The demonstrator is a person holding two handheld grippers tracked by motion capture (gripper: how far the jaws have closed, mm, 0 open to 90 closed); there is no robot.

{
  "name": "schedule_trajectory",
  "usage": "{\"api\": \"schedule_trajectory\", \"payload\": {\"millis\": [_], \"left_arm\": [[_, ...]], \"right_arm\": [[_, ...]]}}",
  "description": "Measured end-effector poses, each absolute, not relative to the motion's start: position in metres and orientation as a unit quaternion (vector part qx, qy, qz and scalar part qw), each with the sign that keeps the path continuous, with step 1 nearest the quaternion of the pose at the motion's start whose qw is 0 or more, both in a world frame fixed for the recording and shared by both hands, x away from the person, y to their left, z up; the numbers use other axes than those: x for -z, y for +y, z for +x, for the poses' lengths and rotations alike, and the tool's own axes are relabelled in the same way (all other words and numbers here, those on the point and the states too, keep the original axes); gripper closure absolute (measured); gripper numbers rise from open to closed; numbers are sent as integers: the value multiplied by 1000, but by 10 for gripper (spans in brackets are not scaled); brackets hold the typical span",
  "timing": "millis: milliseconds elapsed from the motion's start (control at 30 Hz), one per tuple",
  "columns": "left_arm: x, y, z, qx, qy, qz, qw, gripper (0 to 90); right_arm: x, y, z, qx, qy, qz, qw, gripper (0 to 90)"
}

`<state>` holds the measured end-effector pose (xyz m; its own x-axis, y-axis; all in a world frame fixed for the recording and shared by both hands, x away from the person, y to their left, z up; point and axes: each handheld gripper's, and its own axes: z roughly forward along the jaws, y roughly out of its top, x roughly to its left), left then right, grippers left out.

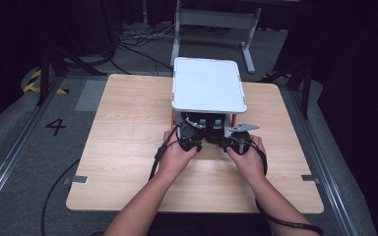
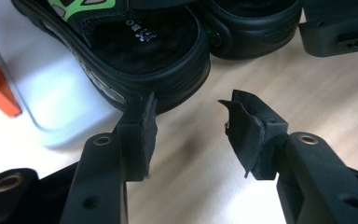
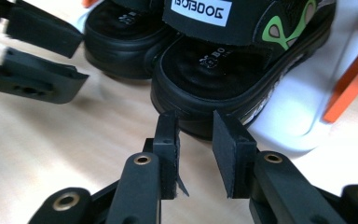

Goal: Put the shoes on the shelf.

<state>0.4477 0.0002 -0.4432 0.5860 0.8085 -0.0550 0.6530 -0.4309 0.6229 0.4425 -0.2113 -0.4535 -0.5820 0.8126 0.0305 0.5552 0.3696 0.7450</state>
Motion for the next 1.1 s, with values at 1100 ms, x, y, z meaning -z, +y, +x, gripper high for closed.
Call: {"api": "schedule_trajectory", "payload": {"millis": [1100], "left_arm": [[458,1,472,-136,437,817,350,381]], "right_arm": [[466,-214,474,-418,788,386,234,476]]}}
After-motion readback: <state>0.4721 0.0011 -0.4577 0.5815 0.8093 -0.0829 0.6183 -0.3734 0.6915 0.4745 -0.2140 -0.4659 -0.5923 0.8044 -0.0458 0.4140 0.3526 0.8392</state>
